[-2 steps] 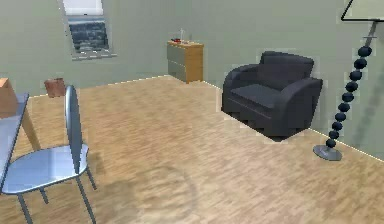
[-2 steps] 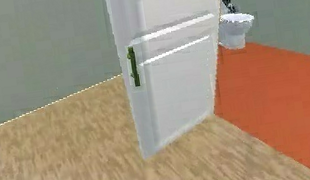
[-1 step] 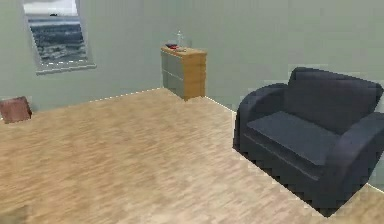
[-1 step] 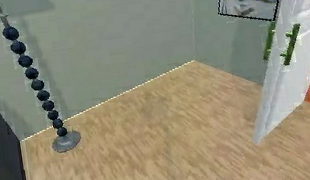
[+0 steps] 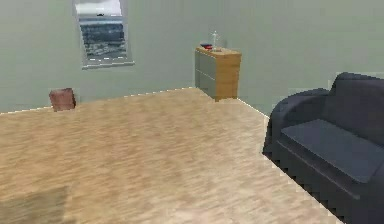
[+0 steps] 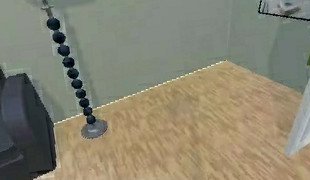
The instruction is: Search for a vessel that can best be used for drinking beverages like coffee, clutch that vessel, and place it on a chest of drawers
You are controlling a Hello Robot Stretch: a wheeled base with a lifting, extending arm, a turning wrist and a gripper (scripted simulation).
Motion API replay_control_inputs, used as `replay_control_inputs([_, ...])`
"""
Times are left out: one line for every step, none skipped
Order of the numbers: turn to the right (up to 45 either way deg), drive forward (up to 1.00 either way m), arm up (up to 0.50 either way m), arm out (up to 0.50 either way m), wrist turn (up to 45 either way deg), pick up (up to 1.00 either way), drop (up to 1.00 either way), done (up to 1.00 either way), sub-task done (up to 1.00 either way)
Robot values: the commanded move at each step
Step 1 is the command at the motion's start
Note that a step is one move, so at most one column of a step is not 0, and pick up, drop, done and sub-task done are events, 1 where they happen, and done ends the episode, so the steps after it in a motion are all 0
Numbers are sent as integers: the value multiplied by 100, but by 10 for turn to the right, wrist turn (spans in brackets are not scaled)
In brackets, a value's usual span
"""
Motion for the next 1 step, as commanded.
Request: replay_control_inputs([0, 10, 0, 0, 0, 0, 0, 0, 0])
